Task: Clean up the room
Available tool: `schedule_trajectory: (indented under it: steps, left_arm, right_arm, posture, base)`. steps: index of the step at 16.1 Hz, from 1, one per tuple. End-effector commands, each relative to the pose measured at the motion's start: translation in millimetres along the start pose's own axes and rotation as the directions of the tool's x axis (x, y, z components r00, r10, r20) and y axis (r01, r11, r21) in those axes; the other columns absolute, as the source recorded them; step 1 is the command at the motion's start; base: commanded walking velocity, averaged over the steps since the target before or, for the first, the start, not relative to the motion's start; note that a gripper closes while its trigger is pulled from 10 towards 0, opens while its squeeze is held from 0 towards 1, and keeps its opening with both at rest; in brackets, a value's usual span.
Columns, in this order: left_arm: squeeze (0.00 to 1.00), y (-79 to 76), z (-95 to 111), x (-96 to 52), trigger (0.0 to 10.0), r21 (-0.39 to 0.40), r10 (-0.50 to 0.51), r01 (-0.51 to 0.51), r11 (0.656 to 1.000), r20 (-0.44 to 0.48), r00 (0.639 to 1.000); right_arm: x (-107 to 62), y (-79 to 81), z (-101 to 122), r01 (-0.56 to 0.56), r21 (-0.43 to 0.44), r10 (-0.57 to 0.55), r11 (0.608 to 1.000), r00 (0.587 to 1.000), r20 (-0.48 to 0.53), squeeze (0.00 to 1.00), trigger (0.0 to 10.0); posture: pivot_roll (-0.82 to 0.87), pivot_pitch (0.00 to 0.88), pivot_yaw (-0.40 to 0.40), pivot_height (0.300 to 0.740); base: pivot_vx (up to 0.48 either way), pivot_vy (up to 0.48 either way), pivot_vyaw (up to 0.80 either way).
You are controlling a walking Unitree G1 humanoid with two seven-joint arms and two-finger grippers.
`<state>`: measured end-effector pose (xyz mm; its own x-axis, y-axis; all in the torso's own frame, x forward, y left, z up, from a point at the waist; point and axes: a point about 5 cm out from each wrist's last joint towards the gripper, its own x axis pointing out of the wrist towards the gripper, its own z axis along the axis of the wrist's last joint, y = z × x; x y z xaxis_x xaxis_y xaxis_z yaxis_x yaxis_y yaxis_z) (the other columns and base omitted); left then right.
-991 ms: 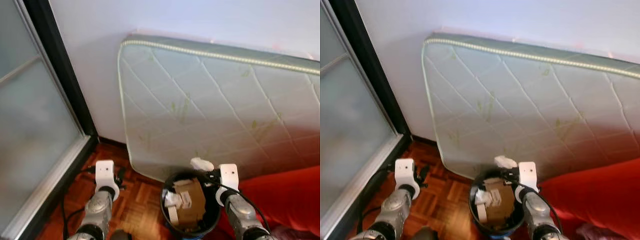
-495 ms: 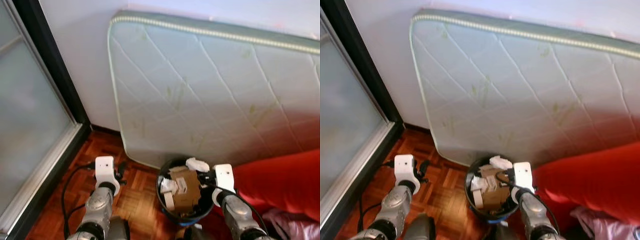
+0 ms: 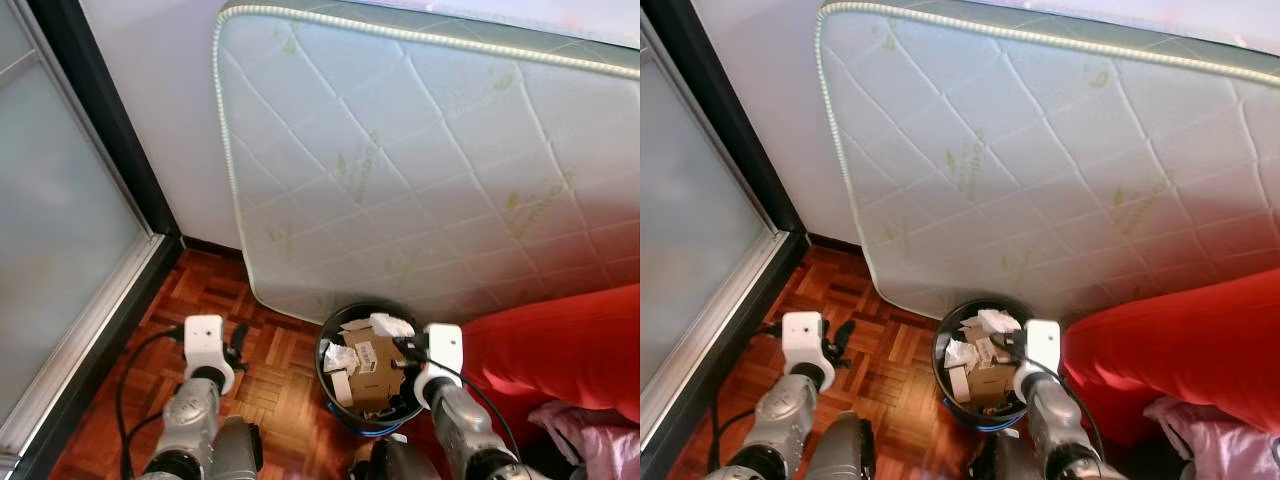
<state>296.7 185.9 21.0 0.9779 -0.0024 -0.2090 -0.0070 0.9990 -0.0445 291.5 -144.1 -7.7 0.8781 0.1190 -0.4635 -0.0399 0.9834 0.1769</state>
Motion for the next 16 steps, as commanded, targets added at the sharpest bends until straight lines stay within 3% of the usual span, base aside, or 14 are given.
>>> schedule_trajectory:
  steps: [1,7,16]
  left_arm:
    - [0.00,-1.6,-2.6,-1.9,10.0,-0.012,-0.008,0.008,1.000,-0.003,1.000]
    - [0.00,-3.4,6.7,2.1,10.0,0.002,-0.035,0.035,0.999,0.025,0.999]
    - [0.00,-5.7,11.4,4.5,10.0,0.011,-0.051,0.051,0.999,0.039,0.998]
  right_arm:
    - [-0.8,-0.3,-3.7,0.012,0.014,-0.011,1.000,1.000,-0.017,0.00,10.0]
    - [1.1,4.8,0.6,0.018,0.029,-0.018,0.999,1.000,0.006,0.00,10.0]
    - [-2.4,-1.1,-6.0,0.054,0.046,-0.054,0.997,0.999,-0.001,0.00,10.0]
  posture:
    - [0.11,0.229,-0.052,0.648]
    - [0.10,0.253,-0.031,0.648]
    - [0.10,0.255,-0.023,0.648]
  base:
    - [0.000,0.000,0.00]
    - [0.000,0.000,0.00]
    - [0.289,0.000,0.00]
